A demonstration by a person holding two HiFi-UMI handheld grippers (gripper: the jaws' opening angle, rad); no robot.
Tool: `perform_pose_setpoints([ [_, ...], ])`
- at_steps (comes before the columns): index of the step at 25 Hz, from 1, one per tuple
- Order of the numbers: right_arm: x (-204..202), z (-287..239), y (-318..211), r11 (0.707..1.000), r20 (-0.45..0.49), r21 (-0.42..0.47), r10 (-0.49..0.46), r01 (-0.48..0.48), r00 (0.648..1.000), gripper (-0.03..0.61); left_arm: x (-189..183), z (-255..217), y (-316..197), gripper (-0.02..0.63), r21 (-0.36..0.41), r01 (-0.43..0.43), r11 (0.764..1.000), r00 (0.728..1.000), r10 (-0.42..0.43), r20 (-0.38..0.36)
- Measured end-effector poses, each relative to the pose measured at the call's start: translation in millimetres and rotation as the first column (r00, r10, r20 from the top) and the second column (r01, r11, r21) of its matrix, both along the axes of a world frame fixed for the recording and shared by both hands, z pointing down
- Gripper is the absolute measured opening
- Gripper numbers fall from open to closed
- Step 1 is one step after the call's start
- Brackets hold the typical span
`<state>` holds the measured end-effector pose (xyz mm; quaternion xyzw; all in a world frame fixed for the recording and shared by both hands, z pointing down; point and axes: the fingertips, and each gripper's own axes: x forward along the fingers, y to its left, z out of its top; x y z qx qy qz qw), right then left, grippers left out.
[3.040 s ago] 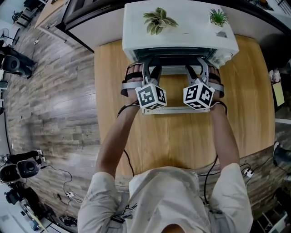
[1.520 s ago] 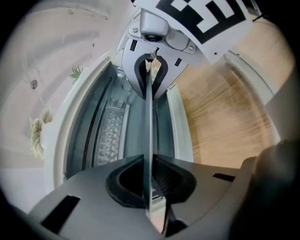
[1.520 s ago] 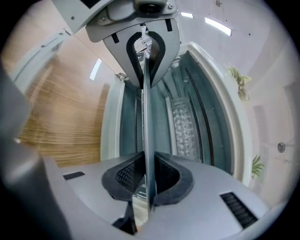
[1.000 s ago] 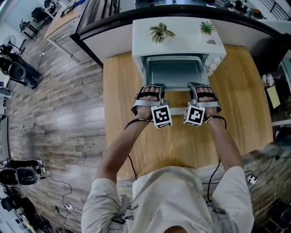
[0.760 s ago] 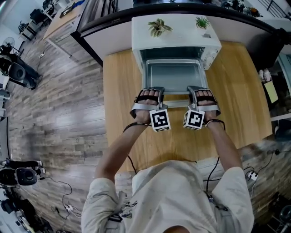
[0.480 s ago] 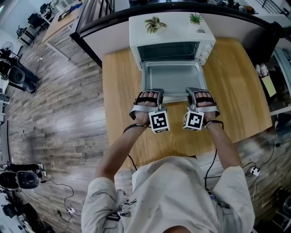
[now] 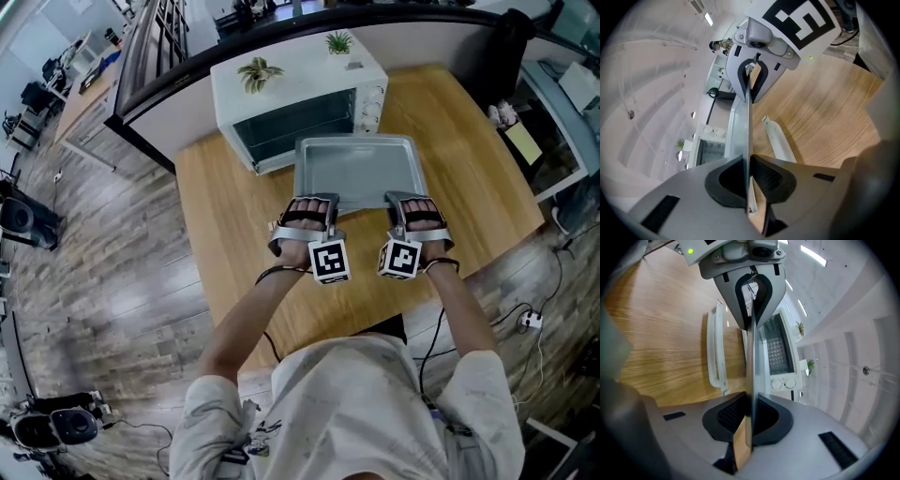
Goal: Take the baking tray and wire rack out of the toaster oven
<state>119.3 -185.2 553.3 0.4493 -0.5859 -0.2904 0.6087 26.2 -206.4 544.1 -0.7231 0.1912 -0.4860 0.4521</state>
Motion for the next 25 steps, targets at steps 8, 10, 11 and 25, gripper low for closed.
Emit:
perform_pose_setpoints([
  [8, 95, 7, 47, 0.977, -0.002, -0.023, 0.213, -0.213, 0.977, 0.051, 102, 7, 25, 0.051, 0.003, -0.209, 0.978, 0.978, 0.209, 0.009],
  [10, 119, 10, 66, 0.963, 0.0, -0.037, 0.267, -0.267, 0.964, 0.051, 127, 11, 40, 0.051, -0.02, -0.263, 0.965, 0.965, 0.263, 0.005],
  [11, 129, 11, 73, 0.957, 0.0, -0.042, 0.287, -0.287, 0.958, 0.051, 139, 13, 48, 0.051, -0.044, -0.282, 0.959, 0.959, 0.282, -0.003],
  [25, 210, 56, 138, 0.888, 0.024, -0.15, 0.442, -0.434, 0.897, 0.051, 229, 57, 98, 0.051, -0.138, -0.416, 0.899, 0.905, 0.424, 0.036],
])
